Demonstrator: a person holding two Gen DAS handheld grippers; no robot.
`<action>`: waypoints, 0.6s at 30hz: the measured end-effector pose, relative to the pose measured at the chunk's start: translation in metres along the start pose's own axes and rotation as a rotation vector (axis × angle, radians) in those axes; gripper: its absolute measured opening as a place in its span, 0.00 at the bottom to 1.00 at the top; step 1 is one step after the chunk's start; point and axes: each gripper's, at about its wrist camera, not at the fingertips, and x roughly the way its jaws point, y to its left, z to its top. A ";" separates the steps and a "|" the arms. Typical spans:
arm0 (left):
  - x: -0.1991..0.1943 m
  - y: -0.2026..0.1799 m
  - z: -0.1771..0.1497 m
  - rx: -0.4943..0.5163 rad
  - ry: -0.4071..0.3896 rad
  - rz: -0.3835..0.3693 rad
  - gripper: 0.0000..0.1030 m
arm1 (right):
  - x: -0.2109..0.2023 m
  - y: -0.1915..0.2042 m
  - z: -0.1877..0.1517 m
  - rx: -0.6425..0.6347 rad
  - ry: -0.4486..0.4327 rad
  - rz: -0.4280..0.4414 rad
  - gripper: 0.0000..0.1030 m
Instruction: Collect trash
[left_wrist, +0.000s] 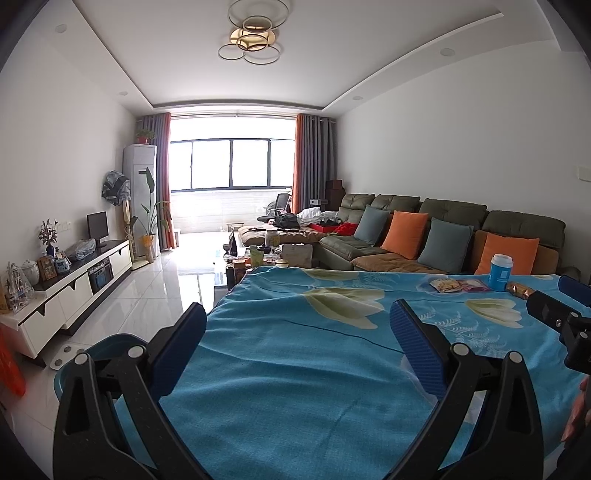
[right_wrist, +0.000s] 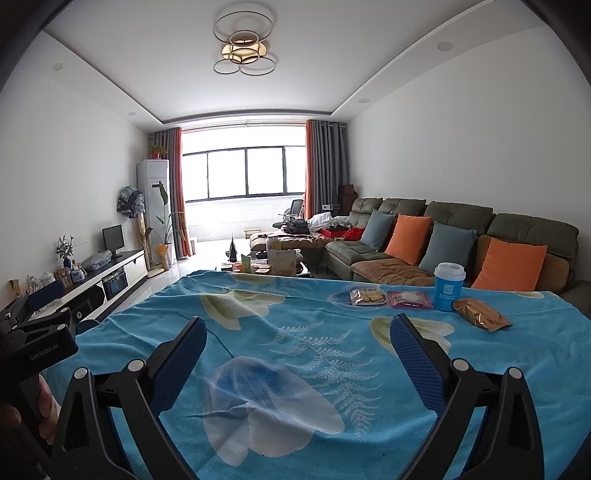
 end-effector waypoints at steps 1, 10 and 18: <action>0.000 0.000 0.000 0.001 0.000 0.000 0.95 | -0.001 0.000 0.001 0.000 -0.001 -0.001 0.93; 0.003 -0.001 -0.001 0.000 0.003 0.005 0.95 | -0.003 -0.002 0.004 0.005 -0.006 -0.008 0.93; 0.005 -0.001 -0.002 -0.001 0.006 0.007 0.95 | -0.003 -0.003 0.004 0.004 -0.006 -0.010 0.93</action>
